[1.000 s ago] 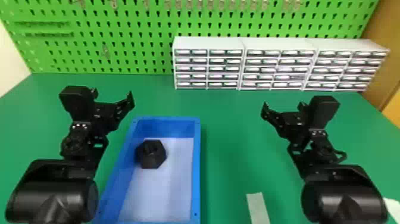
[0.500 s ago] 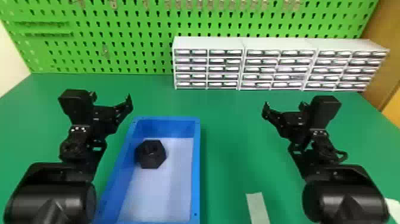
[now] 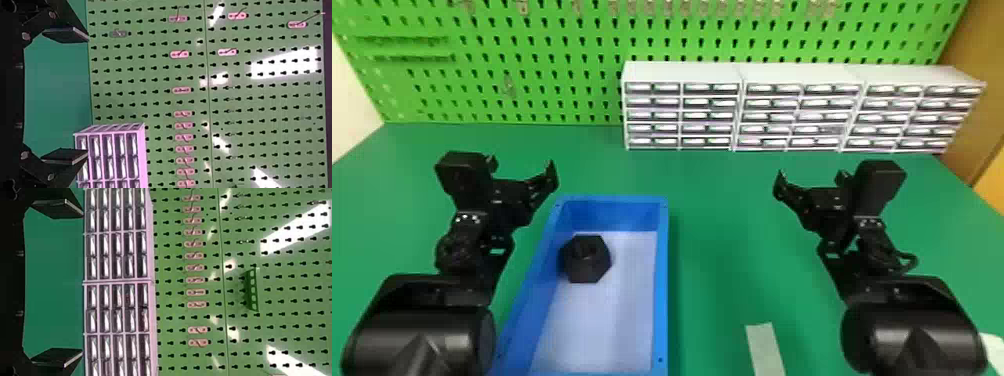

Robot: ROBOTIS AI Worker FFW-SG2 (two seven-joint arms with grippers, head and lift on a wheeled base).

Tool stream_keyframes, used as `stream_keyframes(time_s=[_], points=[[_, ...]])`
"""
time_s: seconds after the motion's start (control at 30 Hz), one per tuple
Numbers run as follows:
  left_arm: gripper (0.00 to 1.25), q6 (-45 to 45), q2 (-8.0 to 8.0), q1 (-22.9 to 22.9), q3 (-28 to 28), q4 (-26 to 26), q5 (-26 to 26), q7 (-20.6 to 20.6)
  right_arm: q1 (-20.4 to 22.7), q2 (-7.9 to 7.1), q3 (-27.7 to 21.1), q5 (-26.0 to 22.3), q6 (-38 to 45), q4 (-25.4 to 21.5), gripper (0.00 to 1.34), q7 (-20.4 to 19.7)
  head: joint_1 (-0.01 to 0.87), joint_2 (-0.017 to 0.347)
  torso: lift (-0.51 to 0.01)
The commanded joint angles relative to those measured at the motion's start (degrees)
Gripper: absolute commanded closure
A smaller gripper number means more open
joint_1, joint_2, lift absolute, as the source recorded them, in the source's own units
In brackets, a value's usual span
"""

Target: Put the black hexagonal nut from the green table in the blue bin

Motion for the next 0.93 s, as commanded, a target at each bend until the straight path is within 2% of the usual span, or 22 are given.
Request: stream_keyframes(time_s=[0.0, 0.9], points=[[0.24, 0.0, 0.0, -0.01, -0.26, 0.0, 0.4, 0.0, 0.02, 0.09, -0.12, 0.0, 0.0, 0.0, 0.07, 0.0, 0.686, 0.052, -0.097], [0.24, 0.0, 0.0, -0.54, -0.78, 0.0, 0.84, 0.0, 0.1, -0.53, 0.4, -0.18, 0.27, 0.0, 0.07, 0.0, 0.686, 0.052, -0.097]])
